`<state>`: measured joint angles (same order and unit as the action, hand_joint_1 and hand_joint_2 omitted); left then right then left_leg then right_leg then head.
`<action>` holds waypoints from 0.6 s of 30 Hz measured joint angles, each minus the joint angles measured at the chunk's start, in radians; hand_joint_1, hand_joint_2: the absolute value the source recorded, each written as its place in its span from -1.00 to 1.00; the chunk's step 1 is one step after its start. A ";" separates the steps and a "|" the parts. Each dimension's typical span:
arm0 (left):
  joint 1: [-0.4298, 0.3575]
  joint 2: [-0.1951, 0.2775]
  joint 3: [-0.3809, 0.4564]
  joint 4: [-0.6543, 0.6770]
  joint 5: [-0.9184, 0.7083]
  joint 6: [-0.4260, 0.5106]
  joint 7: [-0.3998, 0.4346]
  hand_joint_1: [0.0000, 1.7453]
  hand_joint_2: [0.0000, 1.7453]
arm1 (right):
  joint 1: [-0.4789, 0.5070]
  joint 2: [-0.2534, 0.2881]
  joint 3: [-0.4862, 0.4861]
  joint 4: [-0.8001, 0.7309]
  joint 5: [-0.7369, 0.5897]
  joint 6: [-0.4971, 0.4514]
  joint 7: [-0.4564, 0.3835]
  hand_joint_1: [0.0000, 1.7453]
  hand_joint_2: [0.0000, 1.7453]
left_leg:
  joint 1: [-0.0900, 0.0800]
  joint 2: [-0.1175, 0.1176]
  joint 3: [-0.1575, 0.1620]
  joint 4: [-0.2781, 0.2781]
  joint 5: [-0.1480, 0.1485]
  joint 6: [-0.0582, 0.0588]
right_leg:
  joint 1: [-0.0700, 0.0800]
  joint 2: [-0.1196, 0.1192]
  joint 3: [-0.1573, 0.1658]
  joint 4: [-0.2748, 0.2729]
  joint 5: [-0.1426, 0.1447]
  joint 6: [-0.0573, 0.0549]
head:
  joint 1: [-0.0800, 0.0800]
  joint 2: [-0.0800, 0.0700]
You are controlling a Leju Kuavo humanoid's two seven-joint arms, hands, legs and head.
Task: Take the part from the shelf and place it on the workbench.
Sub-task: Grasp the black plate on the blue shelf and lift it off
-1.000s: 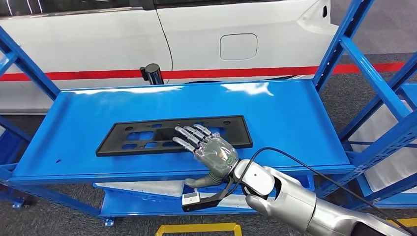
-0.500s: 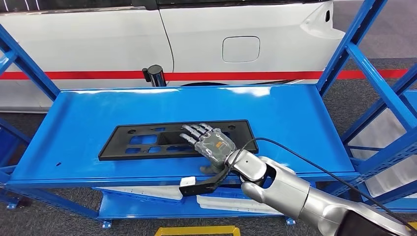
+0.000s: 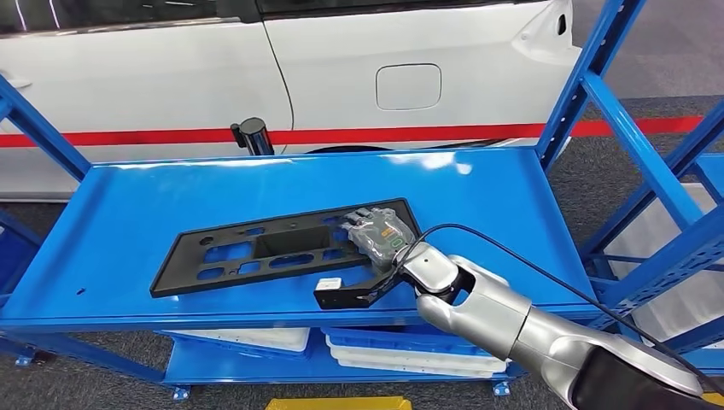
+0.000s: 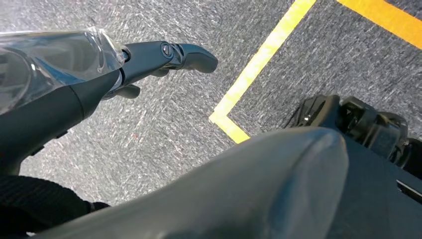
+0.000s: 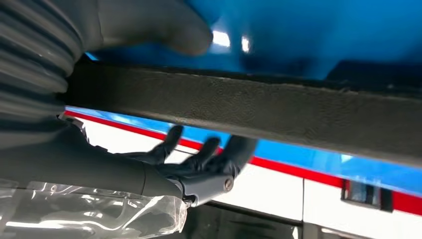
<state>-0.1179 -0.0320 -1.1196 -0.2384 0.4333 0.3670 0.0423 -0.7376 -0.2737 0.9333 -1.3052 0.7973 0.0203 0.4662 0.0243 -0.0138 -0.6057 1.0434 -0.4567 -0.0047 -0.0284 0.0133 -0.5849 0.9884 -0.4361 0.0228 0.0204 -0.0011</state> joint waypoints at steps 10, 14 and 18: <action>0.001 0.002 -0.002 0.001 0.000 0.000 0.000 -1.00 -1.00 | -0.014 0.012 0.010 0.019 -0.065 -0.058 -0.033 1.00 1.00 | -0.030 0.007 0.031 -0.079 0.053 0.042 | 0.017 0.005 0.010 -0.002 -0.008 -0.002 | 0.001 0.000; 0.006 0.002 -0.003 0.001 0.003 0.001 -0.004 -1.00 -1.00 | -0.010 0.011 -0.007 0.011 -0.255 -0.125 -0.121 1.00 1.00 | -0.026 0.011 0.045 -0.103 0.063 0.050 | 0.019 0.003 0.007 0.015 -0.026 0.015 | 0.002 0.000; 0.008 0.001 -0.004 0.001 0.004 0.003 -0.008 -1.00 -1.00 | -0.002 0.010 -0.027 -0.029 -0.470 -0.189 -0.206 1.00 1.00 | -0.019 0.015 0.054 -0.113 0.067 0.059 | 0.016 0.000 -0.100 0.247 -0.139 0.026 | 0.004 0.000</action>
<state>-0.1099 -0.0312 -1.1233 -0.2373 0.4370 0.3701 0.0342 -0.7394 -0.2635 0.9059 -1.3344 0.3269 -0.1690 0.2601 0.0056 0.0009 -0.5521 0.9299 -0.3895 0.0542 -0.0121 0.0132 -0.6852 1.2352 -0.5753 0.0489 0.0249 -0.0011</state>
